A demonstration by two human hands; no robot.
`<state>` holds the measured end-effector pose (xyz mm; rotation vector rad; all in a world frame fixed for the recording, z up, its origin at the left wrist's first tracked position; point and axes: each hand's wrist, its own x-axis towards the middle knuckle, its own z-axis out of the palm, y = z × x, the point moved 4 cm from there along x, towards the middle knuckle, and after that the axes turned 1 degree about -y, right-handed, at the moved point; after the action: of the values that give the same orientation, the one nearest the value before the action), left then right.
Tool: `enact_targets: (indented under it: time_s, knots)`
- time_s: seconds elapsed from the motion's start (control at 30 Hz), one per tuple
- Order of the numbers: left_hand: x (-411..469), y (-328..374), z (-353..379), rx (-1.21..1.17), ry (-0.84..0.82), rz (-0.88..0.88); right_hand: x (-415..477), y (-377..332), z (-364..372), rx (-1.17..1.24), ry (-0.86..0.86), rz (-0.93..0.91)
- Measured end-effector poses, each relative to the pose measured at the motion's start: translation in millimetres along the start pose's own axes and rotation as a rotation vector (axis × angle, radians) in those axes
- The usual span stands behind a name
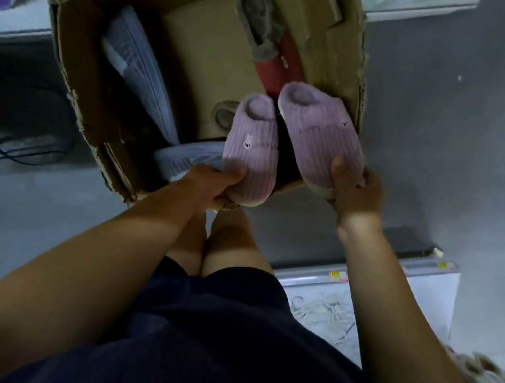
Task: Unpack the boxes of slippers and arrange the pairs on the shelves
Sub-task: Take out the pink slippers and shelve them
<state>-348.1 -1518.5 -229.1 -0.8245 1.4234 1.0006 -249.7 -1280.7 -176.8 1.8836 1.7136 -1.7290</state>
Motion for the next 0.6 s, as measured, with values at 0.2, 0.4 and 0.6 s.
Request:
enact_targets:
  time_s: [0.2,0.4,0.6]
  knots:
    - [-18.3,9.0,-9.8,-0.023,0.003,0.068,-16.3,0.0,12.9,0.076,-0.036,0.000]
    - [-91.4,28.9,-47.4,-0.098,-0.050,0.241,-50.8,-44.9,41.8,0.142,-0.221,-0.030]
    - [-158.3,50.6,-116.0,-0.340,0.015,0.381,-124.4,-102.5,81.8,0.188,-0.427,-0.142]
